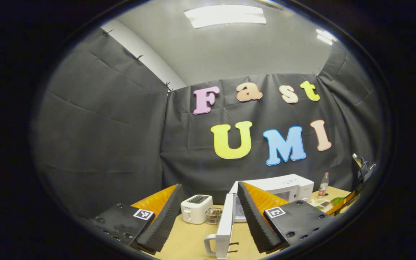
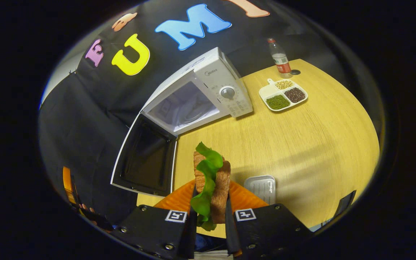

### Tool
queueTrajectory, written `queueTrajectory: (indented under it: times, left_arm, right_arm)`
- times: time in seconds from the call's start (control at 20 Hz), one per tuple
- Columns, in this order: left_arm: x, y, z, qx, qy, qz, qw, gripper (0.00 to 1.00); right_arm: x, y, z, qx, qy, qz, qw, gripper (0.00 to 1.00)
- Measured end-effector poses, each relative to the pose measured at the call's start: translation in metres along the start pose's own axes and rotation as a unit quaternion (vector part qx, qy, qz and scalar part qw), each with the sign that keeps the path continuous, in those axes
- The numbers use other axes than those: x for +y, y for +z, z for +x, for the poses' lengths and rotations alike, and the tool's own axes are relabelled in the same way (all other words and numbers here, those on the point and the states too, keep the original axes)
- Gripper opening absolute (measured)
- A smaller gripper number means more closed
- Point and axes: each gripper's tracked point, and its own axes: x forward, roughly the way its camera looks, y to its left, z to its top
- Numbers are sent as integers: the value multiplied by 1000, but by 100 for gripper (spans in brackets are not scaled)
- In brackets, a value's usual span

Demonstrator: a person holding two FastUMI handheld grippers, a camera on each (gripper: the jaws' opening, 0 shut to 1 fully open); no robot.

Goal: Open the microwave oven with the left hand, put the food in, and close the microwave oven.

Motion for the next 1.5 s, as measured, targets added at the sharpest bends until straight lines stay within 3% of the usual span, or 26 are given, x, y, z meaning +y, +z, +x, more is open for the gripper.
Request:
queueTrajectory:
  times: [0.25,0.3,0.6,1.05,1.5]
  left_arm:
    - [41,-10,25,-3,6,-3,1000,94]
    - [50,-11,29,-3,8,-4,1000,99]
    - [87,-33,55,10,11,-1,1000,96]
    - [138,-52,85,27,27,10,999,99]
    - [159,-58,98,42,34,26,998,96]
  right_arm:
    - [40,20,30,-45,9,22,999,34]
    - [47,25,36,-55,10,27,998,34]
    - [80,57,76,-133,13,58,989,34]
    - [106,89,152,-173,2,76,982,34]
    - [121,140,215,-254,-6,101,962,34]
